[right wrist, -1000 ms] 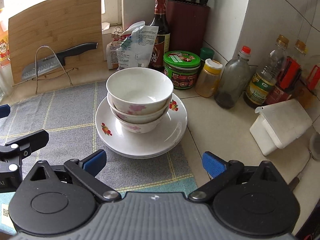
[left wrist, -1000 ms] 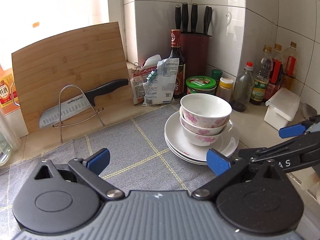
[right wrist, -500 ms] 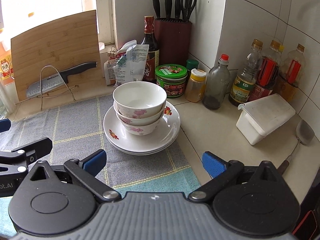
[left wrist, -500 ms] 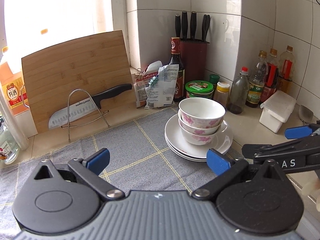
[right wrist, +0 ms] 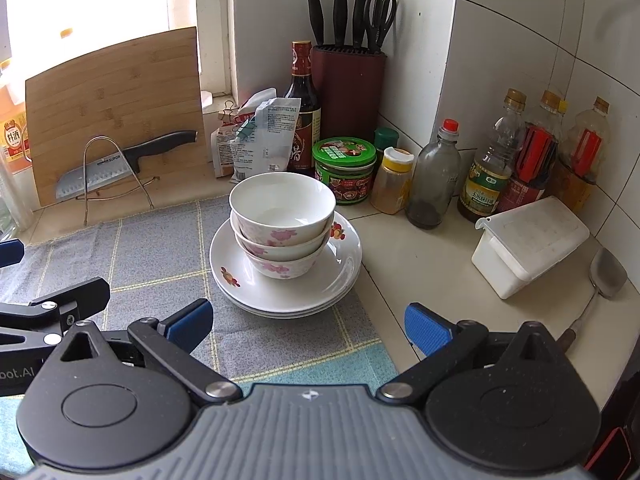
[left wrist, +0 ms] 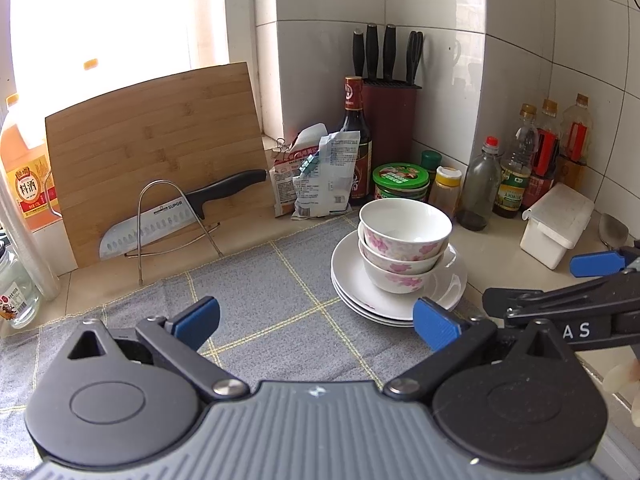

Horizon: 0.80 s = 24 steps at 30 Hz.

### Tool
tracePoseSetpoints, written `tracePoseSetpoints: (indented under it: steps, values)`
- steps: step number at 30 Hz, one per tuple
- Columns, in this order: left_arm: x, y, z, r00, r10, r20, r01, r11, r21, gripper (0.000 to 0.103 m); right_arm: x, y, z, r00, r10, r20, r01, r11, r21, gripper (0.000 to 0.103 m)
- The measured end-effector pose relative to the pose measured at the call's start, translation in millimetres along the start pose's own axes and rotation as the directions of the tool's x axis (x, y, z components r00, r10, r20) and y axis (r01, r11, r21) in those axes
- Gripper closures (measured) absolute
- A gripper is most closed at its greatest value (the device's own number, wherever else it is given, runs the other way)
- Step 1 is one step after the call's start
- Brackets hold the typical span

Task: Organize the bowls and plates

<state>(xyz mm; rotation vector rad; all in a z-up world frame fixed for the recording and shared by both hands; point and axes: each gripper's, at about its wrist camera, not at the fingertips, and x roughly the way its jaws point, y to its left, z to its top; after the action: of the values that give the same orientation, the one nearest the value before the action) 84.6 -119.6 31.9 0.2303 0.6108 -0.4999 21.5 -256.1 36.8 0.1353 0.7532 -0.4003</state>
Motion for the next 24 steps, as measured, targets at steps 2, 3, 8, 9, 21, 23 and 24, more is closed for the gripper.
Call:
tracePoseSetpoints:
  steps: [2, 3, 8, 9, 21, 23, 24]
  values:
    - [0.2, -0.2, 0.1, 1.000, 0.000, -0.001, 0.000, 1.000, -0.001, 0.001, -0.1, 0.3, 0.6, 1.000, -0.002, 0.001, 0.002, 1.000, -0.002, 0.000]
    - [0.1, -0.2, 0.0, 1.000, 0.001, -0.001, -0.001, 1.000, -0.002, 0.001, 0.1, 0.0, 0.9, 1.000, -0.001, 0.002, 0.001, 1.000, -0.001, 0.000]
    - [0.4, 0.4, 0.7, 1.000, 0.000, -0.004, 0.000, 1.000, -0.005, 0.001, 0.2, -0.1, 1.6, 1.000, -0.005, 0.002, 0.005, 1.000, -0.003, 0.000]
    - [0.6, 0.5, 0.8, 1.000, 0.001, -0.005, -0.001, 1.000, -0.005, 0.001, 0.3, -0.1, 1.9, 1.000, -0.005, 0.003, 0.005, 1.000, -0.004, 0.000]
    - [2.8, 0.8, 3.8, 1.000, 0.001, -0.008, -0.002, 1.000, -0.013, 0.001, 1.1, -1.3, 3.4, 1.000, -0.009, 0.002, 0.009, 1.000, -0.002, 0.000]
    - [3.0, 0.5, 3.9, 1.000, -0.001, -0.008, 0.000, 1.000, -0.012, 0.001, 1.4, -1.9, 3.4, 1.000, -0.009, 0.000, 0.009, 1.000, -0.001, 0.000]
    - [3.2, 0.2, 4.0, 1.000, -0.001, -0.008, 0.001, 1.000, -0.012, 0.001, 1.8, -2.2, 3.4, 1.000, -0.010, 0.000, 0.010, 1.000, -0.001, 0.000]
